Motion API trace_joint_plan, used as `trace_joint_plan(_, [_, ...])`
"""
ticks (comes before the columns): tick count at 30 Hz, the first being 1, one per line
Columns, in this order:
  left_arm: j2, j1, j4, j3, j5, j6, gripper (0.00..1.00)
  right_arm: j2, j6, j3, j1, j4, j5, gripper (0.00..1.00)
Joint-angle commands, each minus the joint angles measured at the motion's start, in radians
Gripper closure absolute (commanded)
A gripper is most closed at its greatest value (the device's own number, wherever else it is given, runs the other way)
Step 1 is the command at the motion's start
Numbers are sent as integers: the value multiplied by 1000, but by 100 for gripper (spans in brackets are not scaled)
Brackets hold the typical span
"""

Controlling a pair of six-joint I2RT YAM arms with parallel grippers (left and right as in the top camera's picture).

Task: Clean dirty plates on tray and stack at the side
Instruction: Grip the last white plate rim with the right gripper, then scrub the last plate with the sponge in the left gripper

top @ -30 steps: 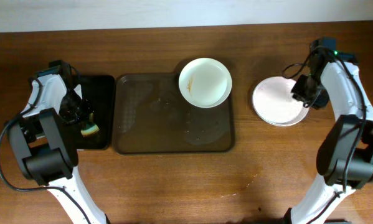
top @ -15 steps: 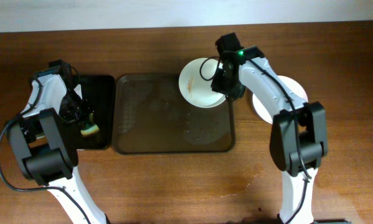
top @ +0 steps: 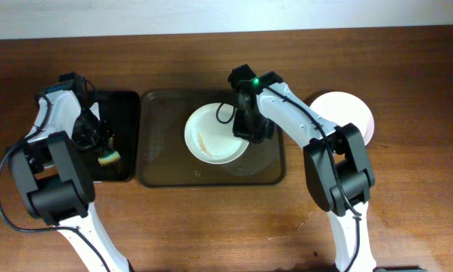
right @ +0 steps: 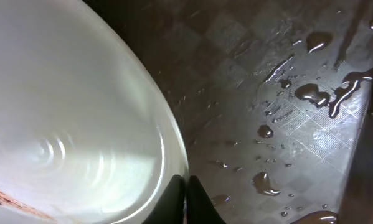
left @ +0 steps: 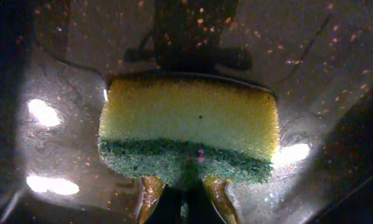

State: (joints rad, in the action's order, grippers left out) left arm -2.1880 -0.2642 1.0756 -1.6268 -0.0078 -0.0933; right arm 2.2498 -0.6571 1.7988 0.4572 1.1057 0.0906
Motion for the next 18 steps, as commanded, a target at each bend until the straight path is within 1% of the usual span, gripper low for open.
trace_joint_plan(1, [-20,2,-24,25,11,19,100,18,143,47,-23,-2,40,60])
trace_joint_plan(2, [-20,2,-25,25,11,19,99,18,219,93,-28,0,41,53])
trace_joint_plan(3, [-20,2,-24,25,11,19,100,18,274,123,-27,-16,32,51])
trace_joint_plan(5, [-20,2,-25,25,11,19,100,21,395,128,-26,-98,41,51])
trace_joint_plan(6, [-20,2,-26,25,11,19,100,31,426,128,-26,-116,41,51])
trace_joint_plan(10, [-20,2,-29,24,11,19,100,93,436,125,-27,-100,29,52])
trace_joint_plan(11, [-20,2,-29,24,11,19,100,111,436,125,-26,-92,29,54])
trace_joint_plan(13, [-20,2,-29,25,11,19,99,121,413,125,-26,-85,30,74])
trace_joint_plan(15, [-20,2,-32,25,11,19,100,121,361,124,-26,-69,30,91])
trace_joint_plan(16, [-20,2,-32,24,11,19,100,124,314,124,-23,-53,31,96])
trace_joint_plan(18, [-18,2,-6,5,12,19,99,126,216,124,-16,-23,34,96])
